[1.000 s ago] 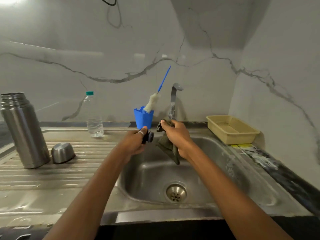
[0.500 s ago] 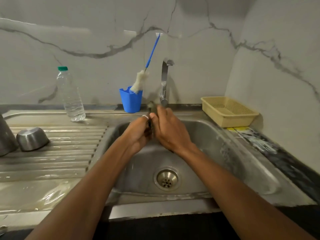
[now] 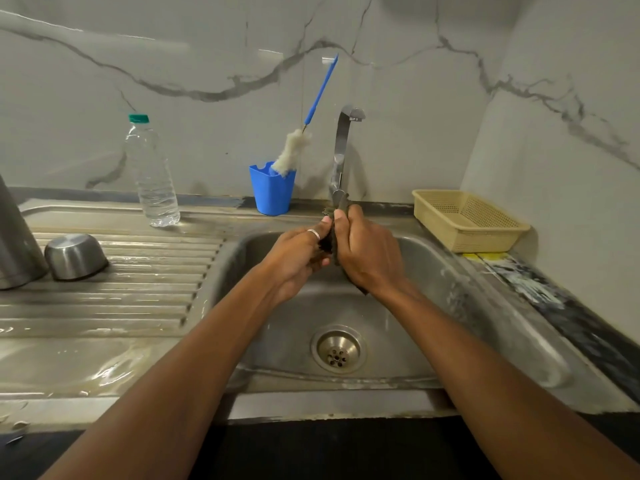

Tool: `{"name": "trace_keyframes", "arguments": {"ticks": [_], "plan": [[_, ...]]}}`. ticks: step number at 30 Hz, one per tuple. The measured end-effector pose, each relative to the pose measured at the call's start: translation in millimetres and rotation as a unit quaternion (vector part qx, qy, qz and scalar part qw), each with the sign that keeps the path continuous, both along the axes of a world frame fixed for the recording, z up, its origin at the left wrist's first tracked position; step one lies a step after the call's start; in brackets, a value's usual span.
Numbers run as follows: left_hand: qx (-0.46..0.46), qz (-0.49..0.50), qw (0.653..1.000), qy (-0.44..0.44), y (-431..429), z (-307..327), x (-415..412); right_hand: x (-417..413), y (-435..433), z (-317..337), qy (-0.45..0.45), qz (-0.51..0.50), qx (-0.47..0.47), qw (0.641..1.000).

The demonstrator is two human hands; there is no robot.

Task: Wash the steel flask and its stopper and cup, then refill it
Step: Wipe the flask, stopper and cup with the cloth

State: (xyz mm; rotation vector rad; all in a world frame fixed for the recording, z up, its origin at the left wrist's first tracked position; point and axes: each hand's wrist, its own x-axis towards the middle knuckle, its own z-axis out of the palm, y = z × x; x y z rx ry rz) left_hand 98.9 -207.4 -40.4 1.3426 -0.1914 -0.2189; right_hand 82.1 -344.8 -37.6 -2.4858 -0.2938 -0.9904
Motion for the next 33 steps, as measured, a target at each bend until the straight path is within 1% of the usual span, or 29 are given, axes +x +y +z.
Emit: {"name": "trace_keyframes", "arguments": {"ticks": [1,2,3,4,5,6,7,8,10,12,14,15,17,20,21,22,23,24,25,26,27,28,29,30,31,32,33], "plan": [[-0.009,-0.005,1.0,-0.007,2,-1,2,3,0,-1,-0.004,0.001,0.001,1.0],[-0.023,-0.016,0.999,-0.023,4,-2,4,5,2,-1,0.001,0.002,0.021,1.0],[-0.036,-0.026,0.998,-0.042,7,-2,6,5,4,0,0.022,0.003,0.071,0.997],[-0.045,-0.032,0.997,-0.057,10,-3,7,4,8,3,0.066,0.01,0.146,0.987],[-0.044,-0.032,0.996,-0.068,12,-3,7,5,10,4,0.124,0.022,0.23,0.965],[-0.032,-0.033,0.996,-0.076,13,-5,8,4,10,6,0.18,0.024,0.294,0.938],[-0.012,-0.037,0.996,-0.083,14,-6,8,3,9,8,0.216,0.017,0.314,0.925],[0.012,-0.044,0.995,-0.086,15,-8,8,0,7,8,0.223,0.006,0.291,0.93],[0.047,-0.043,0.995,-0.073,13,-11,9,-3,3,5,0.163,-0.019,0.18,0.97],[0.098,0.008,0.994,-0.049,7,-6,8,-6,3,4,0.078,-0.009,0.066,0.995],[0.17,0.07,0.983,-0.006,1,-4,5,-1,7,2,0.007,0.016,-0.002,1.0],[0.188,0.08,0.979,0.016,-1,-4,4,2,9,1,-0.012,0.024,-0.016,1.0],[0.184,0.08,0.979,0.045,-2,-3,2,5,12,1,-0.03,0.028,-0.034,0.999],[0.174,0.085,0.98,0.038,-2,-1,0,5,13,-3,-0.029,0.028,-0.03,0.999],[0.18,0.073,0.981,0.022,-4,-1,-1,5,14,-5,-0.015,0.029,-0.009,0.999],[0.195,0.058,0.979,0.0,-6,-2,-1,5,15,-6,0.012,0.024,0.032,0.999],[0.215,0.045,0.975,-0.027,-9,-2,-2,7,16,-6,0.057,0.01,0.09,0.994],[0.236,0.035,0.97,-0.055,-11,-4,-2,10,15,-2,0.119,-0.003,0.167,0.979],[0.255,0.028,0.963,-0.077,-12,-7,-2,12,12,2,0.191,-0.007,0.252,0.949],[0.27,0.025,0.958,-0.091,-13,-8,-2,10,9,5,0.256,0.0,0.329,0.909],[0.28,0.025,0.955,-0.094,-12,-8,-2,7,6,7,0.293,0.006,0.363,0.884],[0.283,0.023,0.955,-0.088,-12,-9,-1,4,3,7,0.299,0.008,0.347,0.889],[0.276,0.02,0.958,-0.072,-12,-9,-1,1,2,6,0.268,-0.001,0.285,0.921],[0.252,0.02,0.966,-0.046,-12,-9,-1,-2,3,3,0.207,-0.011,0.21,0.955],[0.217,0.024,0.976,-0.011,-13,-7,-2,-3,6,1,0.135,-0.012,0.143,0.98],[0.18,0.03,0.983,0.018,-13,-5,-2,-6,8,0,0.075,-0.002,0.092,0.993],[0.154,0.037,0.987,0.033,-11,-4,-2,-6,10,0,0.033,0.01,0.058,0.998]]}}
